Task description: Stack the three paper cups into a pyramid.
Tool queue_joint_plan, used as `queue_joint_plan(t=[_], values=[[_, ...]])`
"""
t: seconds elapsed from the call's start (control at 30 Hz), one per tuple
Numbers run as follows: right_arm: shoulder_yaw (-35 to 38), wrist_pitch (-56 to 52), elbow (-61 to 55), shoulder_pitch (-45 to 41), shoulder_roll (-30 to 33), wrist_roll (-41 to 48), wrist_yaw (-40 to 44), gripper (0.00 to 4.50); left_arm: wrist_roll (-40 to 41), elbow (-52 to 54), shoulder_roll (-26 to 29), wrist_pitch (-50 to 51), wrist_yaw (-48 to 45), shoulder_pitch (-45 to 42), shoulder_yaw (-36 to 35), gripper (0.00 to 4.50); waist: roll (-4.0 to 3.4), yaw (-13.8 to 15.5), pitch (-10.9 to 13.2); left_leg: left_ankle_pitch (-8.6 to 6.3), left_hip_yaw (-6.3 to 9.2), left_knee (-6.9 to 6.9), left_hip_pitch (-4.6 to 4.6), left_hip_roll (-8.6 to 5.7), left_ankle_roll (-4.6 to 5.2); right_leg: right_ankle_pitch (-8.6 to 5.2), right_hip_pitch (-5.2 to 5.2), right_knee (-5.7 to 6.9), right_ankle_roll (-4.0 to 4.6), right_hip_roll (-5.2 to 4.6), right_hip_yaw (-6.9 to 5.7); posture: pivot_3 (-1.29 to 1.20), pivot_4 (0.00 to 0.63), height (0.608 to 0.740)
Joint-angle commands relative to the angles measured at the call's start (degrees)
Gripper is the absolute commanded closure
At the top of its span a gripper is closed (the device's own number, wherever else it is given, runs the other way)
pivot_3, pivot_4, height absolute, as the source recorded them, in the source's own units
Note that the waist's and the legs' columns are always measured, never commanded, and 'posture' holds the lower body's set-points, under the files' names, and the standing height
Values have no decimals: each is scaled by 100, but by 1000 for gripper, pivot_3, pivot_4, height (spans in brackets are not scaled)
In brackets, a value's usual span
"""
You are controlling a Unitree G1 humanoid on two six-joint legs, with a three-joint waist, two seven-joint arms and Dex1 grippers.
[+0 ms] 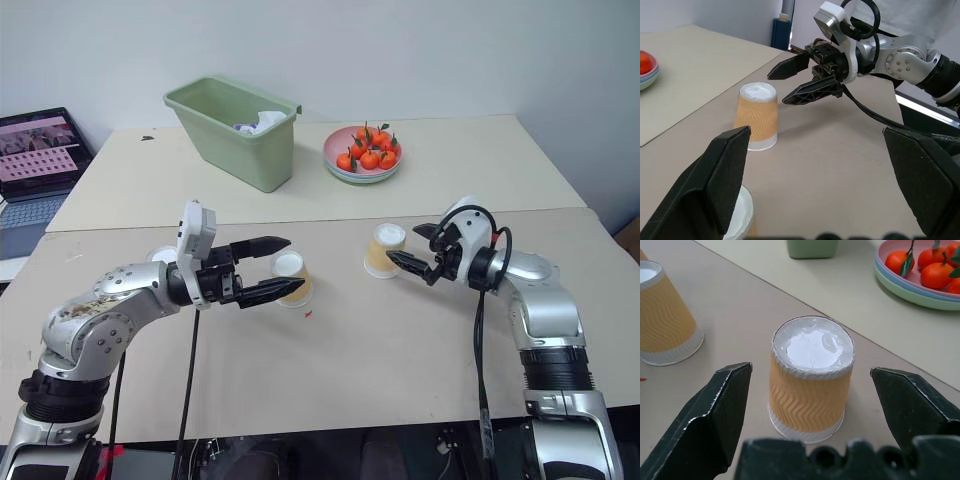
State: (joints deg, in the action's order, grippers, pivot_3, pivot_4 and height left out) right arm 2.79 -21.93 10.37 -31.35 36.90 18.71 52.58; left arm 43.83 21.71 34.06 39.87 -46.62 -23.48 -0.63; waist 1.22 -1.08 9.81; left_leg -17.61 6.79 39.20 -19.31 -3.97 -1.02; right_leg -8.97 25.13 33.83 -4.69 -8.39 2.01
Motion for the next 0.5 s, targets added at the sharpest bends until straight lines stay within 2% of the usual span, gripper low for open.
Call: queue_joint_plan(t=[0.03,0.43,0.5], values=[[-63,290,241,-391,-116,-47,162,54,0,283,-22,-136,112,100,-206,0,0,-21,0,0,-1,0,0,0,0,0,1,1,0,0,2,0,150,727],[-349,1247,1935,-1286,-670,-525,417,54,217,810,-179,-37,1079,424,-891,0,0,-95,0,1,-3,0,0,0,-3,1,4,4,0,1,6,0,150,727],[-363,1413,2201,-1437,-751,-564,485,554,295,878,-214,-9,1293,469,-1057,0,0,-119,0,1,-2,0,1,1,-3,1,4,6,0,1,6,0,150,727]])
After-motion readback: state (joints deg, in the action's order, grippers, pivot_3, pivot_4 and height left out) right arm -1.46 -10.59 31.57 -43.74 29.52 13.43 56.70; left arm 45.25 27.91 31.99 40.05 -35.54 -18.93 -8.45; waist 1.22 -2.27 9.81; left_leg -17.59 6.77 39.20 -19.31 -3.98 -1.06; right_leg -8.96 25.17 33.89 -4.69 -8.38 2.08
